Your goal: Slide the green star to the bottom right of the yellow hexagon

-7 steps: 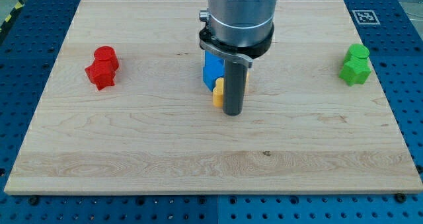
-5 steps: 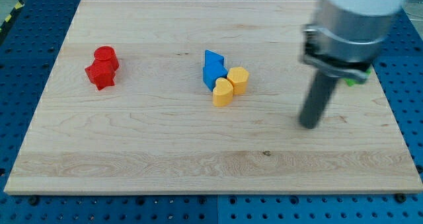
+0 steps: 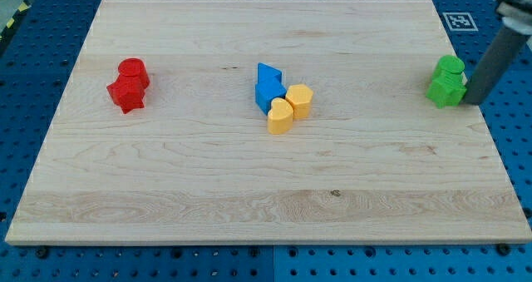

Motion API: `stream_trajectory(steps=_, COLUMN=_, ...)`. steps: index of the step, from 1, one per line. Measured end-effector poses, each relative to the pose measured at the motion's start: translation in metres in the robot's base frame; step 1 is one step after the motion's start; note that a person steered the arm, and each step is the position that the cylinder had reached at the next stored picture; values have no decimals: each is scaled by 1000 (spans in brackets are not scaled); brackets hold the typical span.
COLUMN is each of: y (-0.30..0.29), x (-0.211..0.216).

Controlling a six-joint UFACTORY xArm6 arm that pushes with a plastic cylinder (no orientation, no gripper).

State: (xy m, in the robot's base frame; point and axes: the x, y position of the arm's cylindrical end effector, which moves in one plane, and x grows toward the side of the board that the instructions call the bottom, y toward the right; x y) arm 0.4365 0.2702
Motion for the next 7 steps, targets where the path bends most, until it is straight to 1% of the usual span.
stream_trajectory(steps=1, y=-13, x=6)
stream_trajectory(steps=2, y=42, x=3)
stream_trajectory(steps=3, y=66, x=-18)
stream_trajectory(steps=4, y=60, x=-35)
stream_trajectory(steps=5, y=17, x=-22)
stream_trajectory(steps=6, y=-41, x=13)
stream_trajectory(steps=7, y=-50, x=23)
